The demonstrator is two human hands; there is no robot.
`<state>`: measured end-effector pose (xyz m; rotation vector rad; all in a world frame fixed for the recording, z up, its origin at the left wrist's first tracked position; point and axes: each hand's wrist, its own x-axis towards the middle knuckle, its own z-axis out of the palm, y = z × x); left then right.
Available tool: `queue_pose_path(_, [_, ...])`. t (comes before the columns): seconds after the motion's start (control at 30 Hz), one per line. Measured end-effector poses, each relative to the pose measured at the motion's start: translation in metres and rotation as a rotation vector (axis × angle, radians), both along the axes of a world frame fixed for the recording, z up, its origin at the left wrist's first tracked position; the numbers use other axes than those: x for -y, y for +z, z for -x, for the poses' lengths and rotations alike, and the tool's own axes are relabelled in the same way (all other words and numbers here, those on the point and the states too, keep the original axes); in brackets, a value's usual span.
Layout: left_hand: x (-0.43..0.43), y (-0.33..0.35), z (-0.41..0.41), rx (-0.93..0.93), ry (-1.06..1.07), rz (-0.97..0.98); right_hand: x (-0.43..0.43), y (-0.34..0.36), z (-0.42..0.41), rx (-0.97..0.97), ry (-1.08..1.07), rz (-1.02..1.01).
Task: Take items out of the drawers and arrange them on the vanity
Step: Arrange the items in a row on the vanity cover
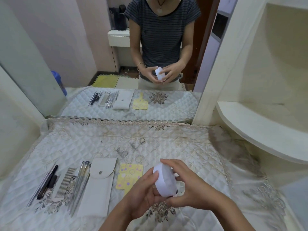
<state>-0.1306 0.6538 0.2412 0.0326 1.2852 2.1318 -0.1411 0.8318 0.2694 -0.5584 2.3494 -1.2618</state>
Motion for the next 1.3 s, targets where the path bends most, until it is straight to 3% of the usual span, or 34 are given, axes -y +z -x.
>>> queue_pose_path(0.27, [0.003,-0.010,-0.011,0.235,-0.070,0.100,-0.007,-0.001,0.004,0.043,-0.028,-0.128])
queue_pose_path(0.4, [0.010,-0.011,-0.010,0.331,-0.112,0.005,-0.016,0.000,0.018,0.250,-0.002,0.018])
queue_pose_path(0.53, [0.013,-0.015,-0.012,0.449,-0.107,-0.012,-0.012,-0.006,0.029,0.411,-0.193,0.184])
queue_pose_path(0.63, [0.010,-0.033,-0.014,0.492,0.037,0.104,0.002,-0.029,0.035,0.427,-0.370,0.077])
queue_pose_path(0.7, [0.007,-0.044,-0.016,0.401,0.235,0.369,0.011,-0.046,0.042,0.385,-0.432,0.002])
queue_pose_path(0.77, [0.007,-0.052,-0.017,0.173,0.315,0.630,0.020,-0.058,0.052,0.315,-0.447,-0.061])
queue_pose_path(0.83, [0.010,-0.069,-0.019,-0.218,0.371,0.920,0.027,-0.066,0.062,0.268,-0.419,-0.117])
queue_pose_path(0.9, [0.014,-0.087,-0.014,-0.598,0.281,1.303,0.034,-0.073,0.071,0.268,-0.381,-0.169])
queue_pose_path(0.97, [0.011,-0.106,-0.014,-0.605,0.121,1.443,0.040,-0.081,0.079,0.285,-0.358,-0.192])
queue_pose_path(1.07, [0.003,-0.114,-0.008,-0.631,0.056,1.577,0.045,-0.089,0.084,0.275,-0.301,-0.232])
queue_pose_path(1.3, [0.000,-0.133,-0.002,-0.807,0.231,1.651,0.041,-0.099,0.081,0.240,-0.348,-0.106])
